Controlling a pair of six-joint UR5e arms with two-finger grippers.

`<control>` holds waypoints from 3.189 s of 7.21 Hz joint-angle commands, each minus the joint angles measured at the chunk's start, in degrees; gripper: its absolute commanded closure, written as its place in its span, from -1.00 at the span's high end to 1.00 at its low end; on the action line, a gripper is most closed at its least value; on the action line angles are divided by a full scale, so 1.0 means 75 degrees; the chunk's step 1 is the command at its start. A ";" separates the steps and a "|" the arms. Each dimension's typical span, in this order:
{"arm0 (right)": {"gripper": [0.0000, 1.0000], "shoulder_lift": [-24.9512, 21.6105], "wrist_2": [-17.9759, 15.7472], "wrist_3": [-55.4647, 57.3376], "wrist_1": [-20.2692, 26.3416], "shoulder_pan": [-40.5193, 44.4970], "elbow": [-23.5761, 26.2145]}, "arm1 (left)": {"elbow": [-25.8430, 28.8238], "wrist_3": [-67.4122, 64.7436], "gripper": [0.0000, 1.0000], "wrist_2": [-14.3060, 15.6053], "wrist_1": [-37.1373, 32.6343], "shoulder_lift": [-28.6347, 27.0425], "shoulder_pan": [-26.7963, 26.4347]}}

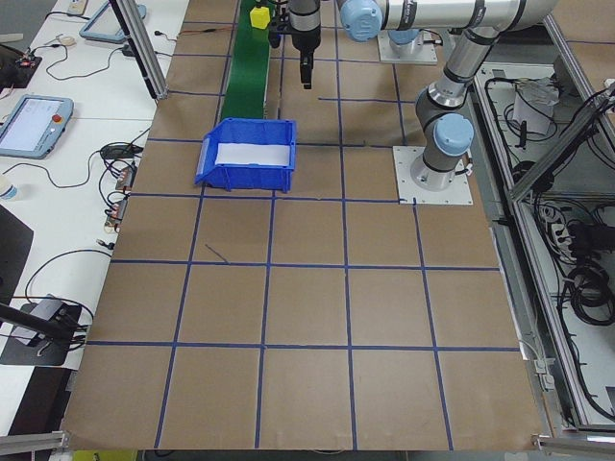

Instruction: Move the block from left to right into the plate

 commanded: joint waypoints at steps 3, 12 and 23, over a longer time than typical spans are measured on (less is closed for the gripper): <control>1.00 0.0114 0.0033 -0.0004 -0.0082 0.0000 -0.0071 | 0.0000 -0.0002 1.00 0.0000 -0.0007 0.0000 0.0000; -0.06 0.0315 -0.1441 0.0172 0.0479 0.0000 -0.0304 | 0.0011 -0.0212 1.00 0.0011 -0.0007 -0.0012 -0.0117; -0.03 -0.1398 -0.2967 -0.7800 -0.0426 -0.6558 0.2057 | 0.0187 -0.1407 1.00 0.1124 0.1341 -0.0164 -0.1102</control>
